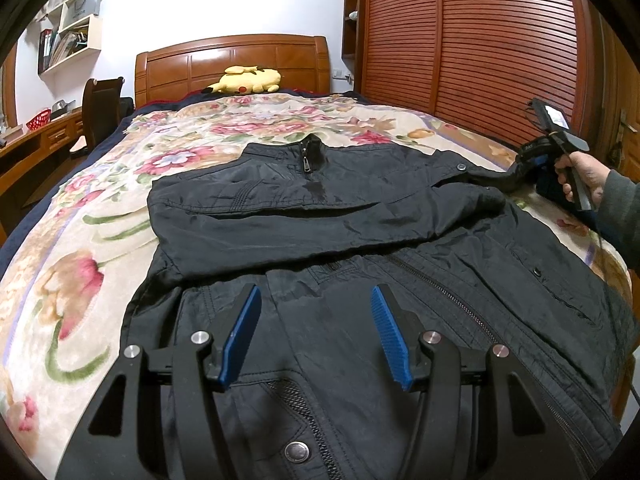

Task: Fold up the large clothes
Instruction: 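Grasp the other sleeve cuff with the right gripper and lift it, then lay the held sleeve across the jacket body and release it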

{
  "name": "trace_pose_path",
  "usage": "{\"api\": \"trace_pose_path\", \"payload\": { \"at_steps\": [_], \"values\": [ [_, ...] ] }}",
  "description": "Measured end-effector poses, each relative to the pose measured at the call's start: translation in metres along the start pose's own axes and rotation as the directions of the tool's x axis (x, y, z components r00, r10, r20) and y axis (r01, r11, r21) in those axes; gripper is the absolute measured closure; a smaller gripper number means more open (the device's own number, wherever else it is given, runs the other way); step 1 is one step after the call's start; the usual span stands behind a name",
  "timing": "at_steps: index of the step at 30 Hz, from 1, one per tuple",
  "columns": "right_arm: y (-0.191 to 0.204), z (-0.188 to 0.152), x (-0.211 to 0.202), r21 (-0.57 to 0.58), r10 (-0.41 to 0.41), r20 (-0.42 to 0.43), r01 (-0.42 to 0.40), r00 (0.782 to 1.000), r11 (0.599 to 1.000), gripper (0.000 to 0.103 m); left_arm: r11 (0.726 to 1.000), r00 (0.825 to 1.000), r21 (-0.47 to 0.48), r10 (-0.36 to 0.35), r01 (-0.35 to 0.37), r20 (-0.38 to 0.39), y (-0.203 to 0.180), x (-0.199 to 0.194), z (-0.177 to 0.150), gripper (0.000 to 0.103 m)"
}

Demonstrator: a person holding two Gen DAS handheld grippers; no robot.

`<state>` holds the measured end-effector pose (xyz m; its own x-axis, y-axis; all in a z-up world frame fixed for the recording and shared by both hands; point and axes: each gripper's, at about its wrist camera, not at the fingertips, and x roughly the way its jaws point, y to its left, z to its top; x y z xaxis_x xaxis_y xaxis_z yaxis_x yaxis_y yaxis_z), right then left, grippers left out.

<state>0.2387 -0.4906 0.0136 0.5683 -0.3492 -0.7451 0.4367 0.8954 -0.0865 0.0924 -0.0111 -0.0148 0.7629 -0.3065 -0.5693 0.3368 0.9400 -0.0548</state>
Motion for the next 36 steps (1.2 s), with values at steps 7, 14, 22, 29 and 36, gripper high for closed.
{"api": "trace_pose_path", "payload": {
  "at_steps": [7,14,22,29,36],
  "values": [
    [0.037,0.007,-0.038,-0.149,0.048,0.173,-0.022,0.984,0.989,0.094,1.000,1.000,-0.002,-0.001,0.001,0.001,0.000,-0.001,0.001,0.046],
    [0.092,0.016,-0.118,-0.277,0.210,0.341,-0.115,0.916,0.954,0.095,1.000,1.000,-0.007,0.002,-0.001,0.015,0.001,-0.006,0.001,0.046],
    [0.173,-0.020,-0.173,-0.499,0.479,0.345,-0.274,0.807,0.822,0.095,1.000,1.000,-0.019,0.001,0.000,0.027,0.003,-0.009,0.001,0.046],
    [0.224,-0.055,-0.167,-0.584,0.563,0.238,-0.347,0.791,0.734,0.095,1.000,1.000,-0.028,-0.002,0.002,0.028,0.005,-0.011,0.001,0.046],
    [0.249,-0.087,-0.153,-0.603,0.584,0.129,-0.404,0.801,0.688,0.095,1.000,0.999,-0.029,-0.002,0.003,0.032,0.006,-0.012,0.001,0.046]
  ]
}}
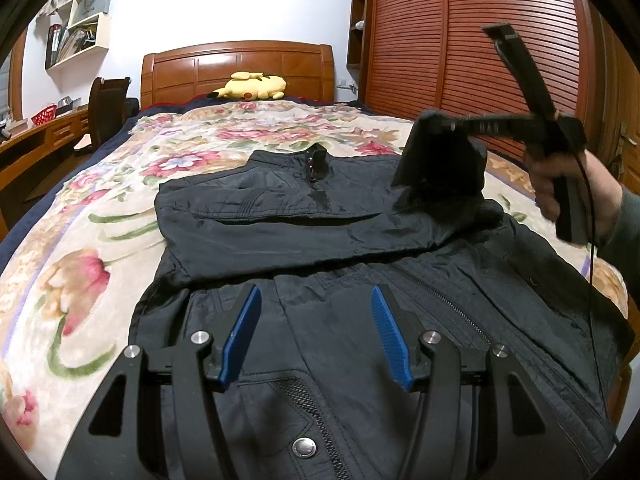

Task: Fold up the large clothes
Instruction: 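Lay the held sleeve across the jacket body and release it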

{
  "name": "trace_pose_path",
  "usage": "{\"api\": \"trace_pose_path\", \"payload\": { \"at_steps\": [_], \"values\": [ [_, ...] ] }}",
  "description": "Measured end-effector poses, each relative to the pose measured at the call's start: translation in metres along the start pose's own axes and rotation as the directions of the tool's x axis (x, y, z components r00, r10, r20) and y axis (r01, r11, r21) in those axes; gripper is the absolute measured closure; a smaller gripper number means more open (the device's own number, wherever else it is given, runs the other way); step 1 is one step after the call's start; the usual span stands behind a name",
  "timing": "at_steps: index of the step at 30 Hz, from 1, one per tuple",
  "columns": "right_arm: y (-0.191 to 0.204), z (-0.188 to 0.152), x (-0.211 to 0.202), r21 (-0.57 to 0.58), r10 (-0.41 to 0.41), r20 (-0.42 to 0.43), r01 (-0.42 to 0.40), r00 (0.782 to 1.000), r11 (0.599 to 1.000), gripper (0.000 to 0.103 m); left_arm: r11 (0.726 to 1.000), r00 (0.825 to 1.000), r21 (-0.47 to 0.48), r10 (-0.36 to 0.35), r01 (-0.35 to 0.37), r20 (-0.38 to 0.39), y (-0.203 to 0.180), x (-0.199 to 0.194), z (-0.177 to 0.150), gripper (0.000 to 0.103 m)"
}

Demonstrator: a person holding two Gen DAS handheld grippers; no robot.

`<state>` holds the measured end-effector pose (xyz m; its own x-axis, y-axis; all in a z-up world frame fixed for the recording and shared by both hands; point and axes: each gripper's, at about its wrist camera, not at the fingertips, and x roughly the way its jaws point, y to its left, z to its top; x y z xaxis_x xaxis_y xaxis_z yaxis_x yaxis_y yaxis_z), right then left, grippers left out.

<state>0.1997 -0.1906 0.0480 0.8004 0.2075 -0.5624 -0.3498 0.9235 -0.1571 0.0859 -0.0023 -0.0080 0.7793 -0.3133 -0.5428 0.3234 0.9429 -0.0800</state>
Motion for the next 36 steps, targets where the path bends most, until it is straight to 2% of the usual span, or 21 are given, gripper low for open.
{"api": "trace_pose_path", "payload": {
  "at_steps": [9,14,21,25,26,28,30,33,36],
  "values": [
    [0.037,-0.036,0.019,-0.039,0.051,-0.156,-0.058,0.986,0.998,0.095,1.000,1.000,0.002,0.003,-0.003,0.002,0.000,-0.001,0.000,0.046],
    [0.043,-0.052,0.024,-0.011,0.087,-0.240,-0.093,0.967,0.996,0.092,1.000,1.000,-0.005,0.001,-0.001,0.005,0.001,-0.002,0.001,0.046],
    [0.052,-0.067,0.013,-0.013,0.086,-0.299,-0.095,0.950,0.995,0.092,1.000,1.000,-0.005,-0.002,0.002,0.018,0.002,-0.007,0.003,0.046],
    [0.056,-0.076,0.008,-0.018,0.056,-0.345,-0.066,0.937,0.998,0.090,1.000,1.000,-0.012,0.000,0.001,0.025,0.005,-0.010,0.004,0.046],
    [0.056,-0.076,0.007,-0.019,0.049,-0.352,-0.059,0.935,0.998,0.088,1.000,1.000,-0.015,0.000,0.001,0.027,0.006,-0.012,0.004,0.046],
    [0.056,-0.074,0.001,-0.002,0.059,-0.353,-0.064,0.934,0.998,0.074,1.000,0.999,-0.019,0.000,0.000,0.032,0.008,-0.014,0.004,0.046],
    [0.056,-0.064,-0.011,0.016,0.060,-0.326,-0.058,0.943,0.998,0.053,1.000,0.999,-0.021,0.004,-0.004,0.040,0.010,-0.017,0.005,0.046],
    [0.060,-0.046,-0.028,0.002,0.052,-0.272,-0.053,0.961,0.999,0.042,1.000,0.999,-0.022,0.010,-0.009,0.046,0.012,-0.019,0.004,0.046],
    [0.065,-0.029,-0.036,-0.033,0.014,-0.229,-0.023,0.973,0.999,0.040,0.999,0.999,-0.031,0.011,-0.009,0.048,0.016,-0.021,0.004,0.046]
  ]
}}
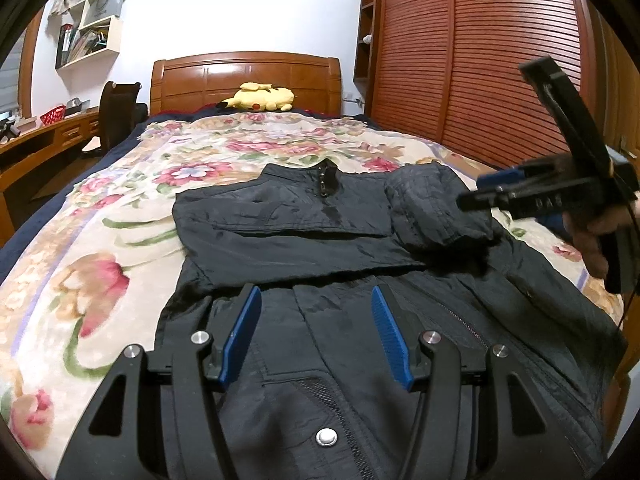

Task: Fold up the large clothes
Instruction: 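Lay the held sleeve across the jacket body and release it, then grasp the jacket side edge with the right gripper and lift it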

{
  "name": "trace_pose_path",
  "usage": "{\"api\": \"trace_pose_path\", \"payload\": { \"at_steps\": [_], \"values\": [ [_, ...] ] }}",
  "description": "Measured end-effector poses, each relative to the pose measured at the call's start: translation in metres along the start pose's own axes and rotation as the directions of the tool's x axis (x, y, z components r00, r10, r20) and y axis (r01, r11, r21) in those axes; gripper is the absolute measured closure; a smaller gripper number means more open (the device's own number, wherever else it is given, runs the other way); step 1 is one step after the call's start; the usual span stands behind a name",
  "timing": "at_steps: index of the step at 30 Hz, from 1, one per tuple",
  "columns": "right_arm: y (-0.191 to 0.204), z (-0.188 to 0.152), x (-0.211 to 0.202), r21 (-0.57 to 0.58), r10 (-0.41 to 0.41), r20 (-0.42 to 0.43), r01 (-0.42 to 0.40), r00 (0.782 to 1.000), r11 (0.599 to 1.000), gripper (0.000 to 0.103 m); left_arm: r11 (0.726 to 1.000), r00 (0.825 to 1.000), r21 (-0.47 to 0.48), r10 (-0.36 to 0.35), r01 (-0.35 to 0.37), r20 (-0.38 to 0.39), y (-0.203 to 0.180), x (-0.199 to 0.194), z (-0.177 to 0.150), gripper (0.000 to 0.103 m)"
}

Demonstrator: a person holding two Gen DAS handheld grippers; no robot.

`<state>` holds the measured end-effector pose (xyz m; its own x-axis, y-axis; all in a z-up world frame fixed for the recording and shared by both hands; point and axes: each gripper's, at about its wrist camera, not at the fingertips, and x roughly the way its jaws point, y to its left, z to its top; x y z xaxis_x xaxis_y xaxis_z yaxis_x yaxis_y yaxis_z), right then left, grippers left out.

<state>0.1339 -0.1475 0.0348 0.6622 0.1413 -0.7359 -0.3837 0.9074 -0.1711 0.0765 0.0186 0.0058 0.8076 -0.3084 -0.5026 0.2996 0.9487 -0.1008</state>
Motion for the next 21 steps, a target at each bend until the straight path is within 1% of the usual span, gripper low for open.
{"api": "trace_pose_path", "payload": {
  "at_steps": [3,8,11,13,15,17,21],
  "values": [
    [-0.001,0.014,0.002,-0.003,-0.035,0.017,0.035,0.999,0.999,0.039,1.000,1.000,-0.007,0.000,0.000,0.005,0.003,-0.004,0.000,0.046],
    [-0.011,0.032,0.025,0.031,-0.092,0.016,0.091,0.996,0.995,0.039,1.000,1.000,-0.022,-0.002,0.002,0.005,0.011,-0.008,0.000,0.046],
    [-0.020,0.036,0.045,0.065,-0.113,-0.005,0.113,0.994,0.991,0.039,1.000,1.000,-0.023,0.004,-0.004,0.004,0.015,-0.008,0.000,0.046],
    [-0.025,0.036,0.060,0.079,-0.139,-0.036,0.141,0.990,0.987,0.039,1.000,1.000,-0.023,0.007,-0.007,0.001,0.017,-0.008,-0.002,0.046],
    [-0.030,0.032,0.076,0.095,-0.168,-0.084,0.176,0.982,0.980,0.039,1.000,1.000,-0.022,0.009,-0.009,-0.004,0.018,-0.008,-0.003,0.046],
    [-0.035,0.027,0.088,0.115,-0.143,-0.120,0.157,0.982,0.981,0.039,1.000,1.000,-0.019,0.010,-0.010,-0.007,0.019,-0.008,-0.004,0.046],
    [-0.032,0.027,0.098,0.096,-0.147,-0.108,0.157,0.983,0.983,0.039,1.000,1.000,-0.017,0.015,-0.015,-0.004,0.021,-0.010,-0.004,0.046]
  ]
}}
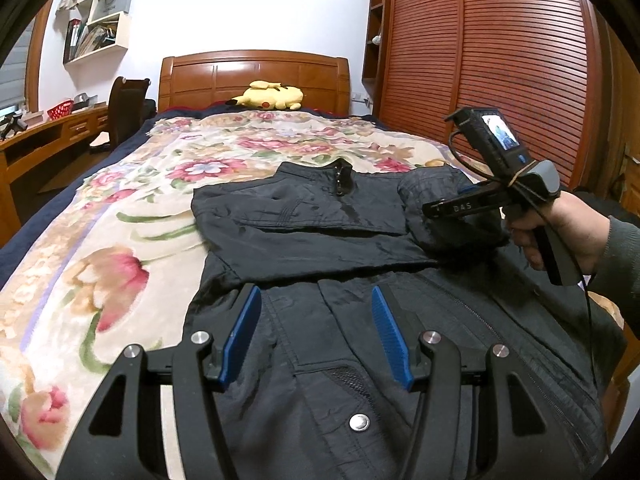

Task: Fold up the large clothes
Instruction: 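Grasp the jacket side edge with the right gripper and lift it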

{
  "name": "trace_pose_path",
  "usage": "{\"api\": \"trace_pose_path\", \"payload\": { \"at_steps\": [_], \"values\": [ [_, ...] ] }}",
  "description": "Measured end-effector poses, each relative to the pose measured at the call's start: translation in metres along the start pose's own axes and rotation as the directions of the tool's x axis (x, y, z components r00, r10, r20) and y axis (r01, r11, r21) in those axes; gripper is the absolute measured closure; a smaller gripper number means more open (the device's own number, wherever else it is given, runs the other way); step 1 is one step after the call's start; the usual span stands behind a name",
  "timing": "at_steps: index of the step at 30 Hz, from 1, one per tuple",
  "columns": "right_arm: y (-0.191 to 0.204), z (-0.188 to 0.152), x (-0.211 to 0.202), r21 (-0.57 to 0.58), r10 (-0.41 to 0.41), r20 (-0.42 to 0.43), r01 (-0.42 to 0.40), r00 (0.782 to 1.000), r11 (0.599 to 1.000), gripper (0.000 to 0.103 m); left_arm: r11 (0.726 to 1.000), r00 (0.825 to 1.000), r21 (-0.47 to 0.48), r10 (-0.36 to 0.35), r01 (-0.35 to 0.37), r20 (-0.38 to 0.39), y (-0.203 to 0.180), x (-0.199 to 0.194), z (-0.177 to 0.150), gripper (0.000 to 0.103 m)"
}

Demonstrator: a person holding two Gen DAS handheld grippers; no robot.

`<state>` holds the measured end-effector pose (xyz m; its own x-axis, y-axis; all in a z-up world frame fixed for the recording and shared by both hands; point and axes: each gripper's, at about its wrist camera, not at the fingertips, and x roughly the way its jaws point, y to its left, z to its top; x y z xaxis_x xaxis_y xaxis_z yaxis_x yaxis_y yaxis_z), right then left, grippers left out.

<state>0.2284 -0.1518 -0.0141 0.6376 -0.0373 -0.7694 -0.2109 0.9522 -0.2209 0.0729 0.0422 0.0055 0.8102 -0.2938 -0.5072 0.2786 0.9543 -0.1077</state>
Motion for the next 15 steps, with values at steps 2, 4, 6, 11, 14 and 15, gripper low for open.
{"api": "trace_pose_path", "payload": {
  "at_steps": [2,4,6,11,14,15],
  "values": [
    [0.003,0.003,0.002,-0.001,-0.002,0.002,0.002,1.000,1.000,0.039,1.000,1.000,-0.002,0.000,0.000,0.001,0.001,-0.001,0.000,0.046],
    [0.005,0.007,0.006,-0.006,-0.014,0.002,0.014,1.000,1.000,0.039,1.000,1.000,0.000,0.001,-0.001,0.000,0.001,-0.001,0.000,0.046],
    [0.008,0.011,0.010,-0.021,-0.030,0.002,0.030,1.000,0.999,0.054,1.000,1.000,0.001,0.001,-0.001,-0.001,0.001,-0.001,0.000,0.046],
    [0.016,0.027,-0.002,-0.066,-0.008,0.069,0.012,0.998,0.998,0.096,1.000,1.000,0.003,0.002,-0.002,0.002,0.003,-0.003,0.000,0.046],
    [0.020,0.048,-0.034,-0.065,0.020,0.186,-0.008,0.982,0.998,0.097,1.000,1.000,-0.001,0.004,-0.004,0.003,0.004,-0.002,0.000,0.046],
    [0.022,0.053,-0.042,-0.066,0.024,0.214,-0.011,0.976,0.998,0.097,1.000,1.000,-0.003,0.005,-0.005,0.004,0.005,-0.002,0.001,0.046]
  ]
}}
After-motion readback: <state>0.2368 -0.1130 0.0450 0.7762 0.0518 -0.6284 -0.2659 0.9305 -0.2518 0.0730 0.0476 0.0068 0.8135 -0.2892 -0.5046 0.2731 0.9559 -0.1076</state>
